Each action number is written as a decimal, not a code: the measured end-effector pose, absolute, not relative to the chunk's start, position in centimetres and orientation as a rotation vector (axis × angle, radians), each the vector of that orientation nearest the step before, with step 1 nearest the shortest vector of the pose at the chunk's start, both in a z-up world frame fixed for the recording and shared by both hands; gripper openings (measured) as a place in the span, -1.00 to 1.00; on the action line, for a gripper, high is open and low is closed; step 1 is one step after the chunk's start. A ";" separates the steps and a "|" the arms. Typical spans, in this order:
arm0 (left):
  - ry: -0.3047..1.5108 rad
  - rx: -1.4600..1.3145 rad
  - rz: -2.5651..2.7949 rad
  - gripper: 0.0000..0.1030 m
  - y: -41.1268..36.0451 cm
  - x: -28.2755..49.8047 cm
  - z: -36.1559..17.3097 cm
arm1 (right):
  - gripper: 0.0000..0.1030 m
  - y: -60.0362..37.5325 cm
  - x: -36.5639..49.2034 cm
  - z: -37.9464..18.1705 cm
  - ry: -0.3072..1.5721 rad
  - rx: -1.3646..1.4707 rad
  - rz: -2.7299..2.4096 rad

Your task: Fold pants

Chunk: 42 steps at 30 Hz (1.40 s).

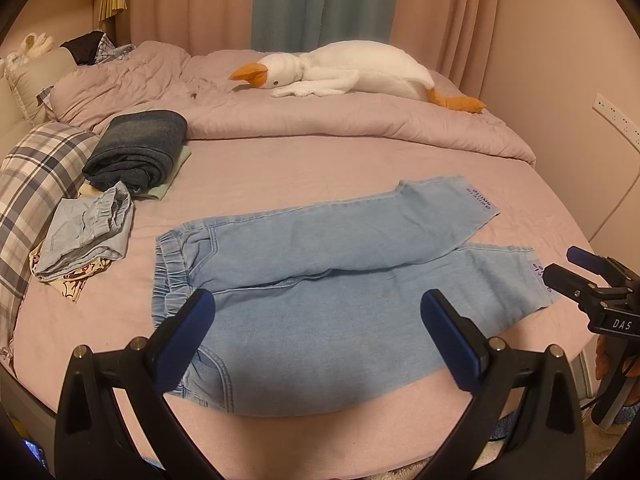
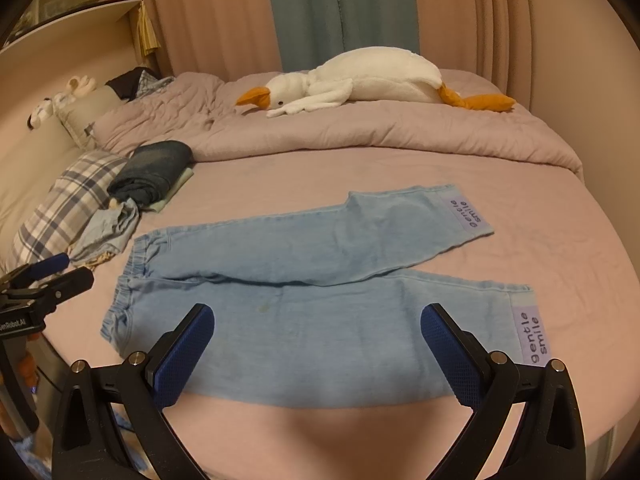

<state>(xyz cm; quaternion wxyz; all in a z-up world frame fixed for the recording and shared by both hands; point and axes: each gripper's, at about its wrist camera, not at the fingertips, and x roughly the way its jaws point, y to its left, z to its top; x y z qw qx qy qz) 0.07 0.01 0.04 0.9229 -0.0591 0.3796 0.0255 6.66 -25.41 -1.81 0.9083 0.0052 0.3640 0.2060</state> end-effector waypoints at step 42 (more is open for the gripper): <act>0.850 -0.314 0.111 0.99 3.2 1.4 -5.4 | 0.99 -23.2 7.1 -4.8 0.783 -0.074 0.392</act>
